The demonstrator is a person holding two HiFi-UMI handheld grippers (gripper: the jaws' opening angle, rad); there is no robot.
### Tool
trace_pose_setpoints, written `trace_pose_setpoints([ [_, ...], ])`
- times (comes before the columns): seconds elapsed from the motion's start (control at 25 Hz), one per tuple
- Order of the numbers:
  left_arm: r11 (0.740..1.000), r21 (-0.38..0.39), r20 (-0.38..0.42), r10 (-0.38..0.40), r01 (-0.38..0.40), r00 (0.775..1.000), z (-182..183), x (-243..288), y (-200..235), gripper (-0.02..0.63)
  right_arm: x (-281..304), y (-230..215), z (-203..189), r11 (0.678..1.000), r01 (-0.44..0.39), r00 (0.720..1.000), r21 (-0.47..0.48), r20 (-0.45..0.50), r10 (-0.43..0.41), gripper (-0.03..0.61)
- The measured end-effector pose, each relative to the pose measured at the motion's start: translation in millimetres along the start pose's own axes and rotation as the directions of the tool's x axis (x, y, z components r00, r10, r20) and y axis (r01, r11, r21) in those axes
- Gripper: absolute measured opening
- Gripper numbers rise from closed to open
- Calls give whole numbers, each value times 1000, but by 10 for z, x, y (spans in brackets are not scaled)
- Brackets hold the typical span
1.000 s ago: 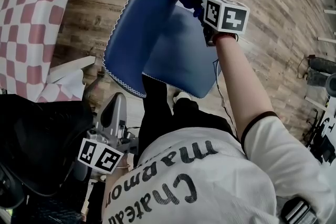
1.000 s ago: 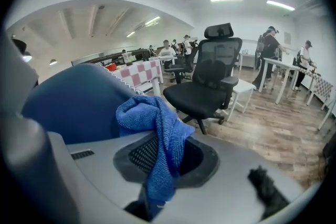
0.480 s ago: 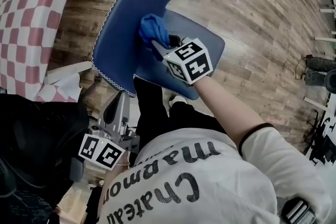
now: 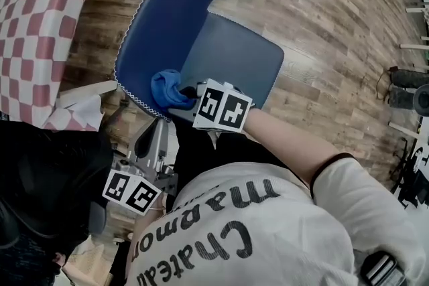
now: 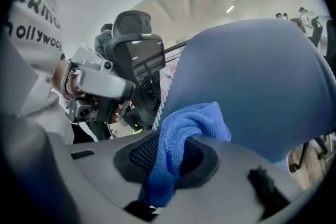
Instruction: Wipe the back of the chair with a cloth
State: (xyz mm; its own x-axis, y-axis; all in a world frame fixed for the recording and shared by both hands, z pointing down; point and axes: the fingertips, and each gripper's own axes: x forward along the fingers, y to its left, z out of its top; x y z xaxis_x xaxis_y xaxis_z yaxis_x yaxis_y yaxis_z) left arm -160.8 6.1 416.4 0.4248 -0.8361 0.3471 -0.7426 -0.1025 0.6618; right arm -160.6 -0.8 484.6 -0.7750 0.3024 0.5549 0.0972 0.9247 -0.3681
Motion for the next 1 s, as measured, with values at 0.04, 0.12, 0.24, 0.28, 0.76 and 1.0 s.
trace_pose_setpoints([
  [0.04,1000,-4,-1,0,0,1000,-7,3,11,5,10,37,-4,1000,-20,1000,-7,-1,20,78],
  [0.12,1000,-9,-3,1,-1,1000,-16,5,25,5,20,58,-9,999,-46,999,0,7,46,78],
  [0.24,1000,-14,-7,-7,6,1000,-36,-10,31,5,35,-23,-53,998,-55,999,17,5,54,78],
  [0.28,1000,-13,-11,-17,17,1000,-45,-18,27,5,47,-66,-79,999,-47,999,12,-2,47,78],
  [0.76,998,-13,-57,-70,69,996,-24,29,136,5,34,-890,-368,973,229,972,19,-55,-228,80],
  [1.0,996,-43,-73,-76,73,994,-23,34,212,5,-313,-1585,-417,871,445,891,207,-7,-454,78],
])
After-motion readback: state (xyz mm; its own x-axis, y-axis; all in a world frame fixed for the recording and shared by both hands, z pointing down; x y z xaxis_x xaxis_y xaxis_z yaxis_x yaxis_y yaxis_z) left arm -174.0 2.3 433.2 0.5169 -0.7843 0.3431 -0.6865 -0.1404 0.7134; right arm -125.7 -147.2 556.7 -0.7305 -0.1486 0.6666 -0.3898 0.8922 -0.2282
